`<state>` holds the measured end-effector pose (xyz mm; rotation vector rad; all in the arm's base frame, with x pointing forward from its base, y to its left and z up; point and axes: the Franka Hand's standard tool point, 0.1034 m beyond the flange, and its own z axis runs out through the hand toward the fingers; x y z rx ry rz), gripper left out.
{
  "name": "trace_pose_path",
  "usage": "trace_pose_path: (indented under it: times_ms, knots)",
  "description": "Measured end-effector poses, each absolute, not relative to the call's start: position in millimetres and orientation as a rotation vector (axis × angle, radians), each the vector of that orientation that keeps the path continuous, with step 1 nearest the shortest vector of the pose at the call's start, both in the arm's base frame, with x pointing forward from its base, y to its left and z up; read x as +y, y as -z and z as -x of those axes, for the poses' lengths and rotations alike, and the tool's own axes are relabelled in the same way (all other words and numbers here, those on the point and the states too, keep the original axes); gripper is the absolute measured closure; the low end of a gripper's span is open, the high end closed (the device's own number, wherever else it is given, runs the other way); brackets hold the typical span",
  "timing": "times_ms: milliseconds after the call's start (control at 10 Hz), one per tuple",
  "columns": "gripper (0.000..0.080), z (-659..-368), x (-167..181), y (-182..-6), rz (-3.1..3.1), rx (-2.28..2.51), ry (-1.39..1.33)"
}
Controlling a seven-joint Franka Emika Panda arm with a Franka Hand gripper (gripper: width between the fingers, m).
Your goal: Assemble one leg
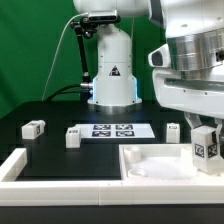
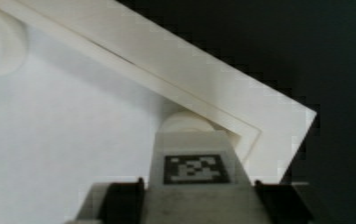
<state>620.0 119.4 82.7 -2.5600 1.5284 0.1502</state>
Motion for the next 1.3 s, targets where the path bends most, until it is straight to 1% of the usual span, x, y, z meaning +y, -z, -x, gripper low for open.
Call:
trace_pose_path:
  times_ms: [100,200,300,400,500,600,700,1300]
  knots:
    - [0.0504,-620.0,119.4,-82.6,2.576,1.500,-0.148]
    - [0.0343,-619.9,119.5,-82.4,2.605,1.446,-0.144]
    - [0.0343,-619.7,119.9,-82.4,2.642,1.379,-0.145]
    - [0.0200,-620.9,119.3,-82.3,2.729,1.185,-0.127]
    - [0.0200,-621.2,119.0,-82.0,2.789,1.027,-0.112]
    - [0.0159,-621.3,117.1,-81.1,2.843,0.853,-0.097]
    - [0.0152,-621.5,113.8,-80.1,2.886,0.684,-0.083]
    - [0.0151,-624.4,111.9,-79.9,2.988,-0.248,0.026]
